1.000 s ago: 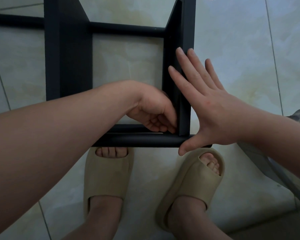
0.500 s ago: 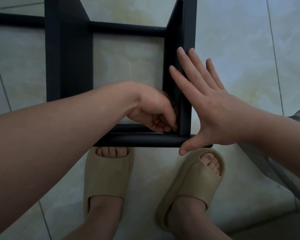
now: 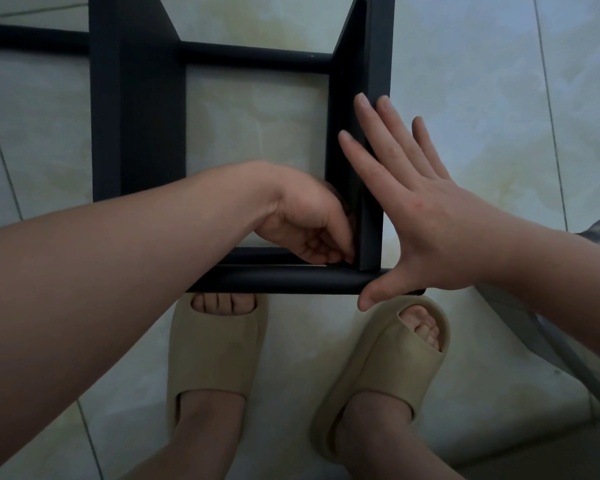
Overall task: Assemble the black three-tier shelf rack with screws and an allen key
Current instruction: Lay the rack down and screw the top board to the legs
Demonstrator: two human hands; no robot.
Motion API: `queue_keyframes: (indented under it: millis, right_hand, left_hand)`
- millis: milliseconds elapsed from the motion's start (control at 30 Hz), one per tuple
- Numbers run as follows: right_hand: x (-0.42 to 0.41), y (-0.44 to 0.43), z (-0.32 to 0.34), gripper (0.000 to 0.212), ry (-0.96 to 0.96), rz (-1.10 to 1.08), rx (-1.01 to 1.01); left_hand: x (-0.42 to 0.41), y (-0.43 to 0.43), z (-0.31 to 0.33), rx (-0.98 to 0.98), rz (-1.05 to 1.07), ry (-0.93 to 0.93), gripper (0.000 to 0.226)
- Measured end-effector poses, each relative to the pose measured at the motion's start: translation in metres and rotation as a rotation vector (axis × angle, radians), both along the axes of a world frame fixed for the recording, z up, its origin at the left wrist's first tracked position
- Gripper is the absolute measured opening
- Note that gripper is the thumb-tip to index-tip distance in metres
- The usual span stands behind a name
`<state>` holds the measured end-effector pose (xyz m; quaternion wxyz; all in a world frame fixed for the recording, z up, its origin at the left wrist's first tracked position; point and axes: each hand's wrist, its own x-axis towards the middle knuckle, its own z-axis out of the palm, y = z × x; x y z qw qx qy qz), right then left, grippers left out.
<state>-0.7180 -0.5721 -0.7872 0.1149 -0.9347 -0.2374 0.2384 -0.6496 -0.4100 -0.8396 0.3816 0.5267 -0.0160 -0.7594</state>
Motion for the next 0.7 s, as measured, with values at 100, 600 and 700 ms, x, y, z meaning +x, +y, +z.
queue_keyframes:
  millis: [100, 600, 700]
  right_hand:
    - [0.0, 0.0, -0.001, 0.151, -0.013, -0.001, 0.001]
    - [-0.013, -0.003, -0.005, 0.147, -0.079, -0.061, 0.047]
    - [-0.013, -0.003, -0.006, 0.147, -0.073, -0.06, 0.063]
  left_hand:
    - [0.001, 0.002, -0.001, -0.011, 0.004, 0.025, 0.017]
    - [-0.002, 0.0, -0.002, 0.005, 0.005, 0.002, 0.014]
    - [-0.002, 0.0, -0.002, -0.006, 0.022, 0.006, 0.016]
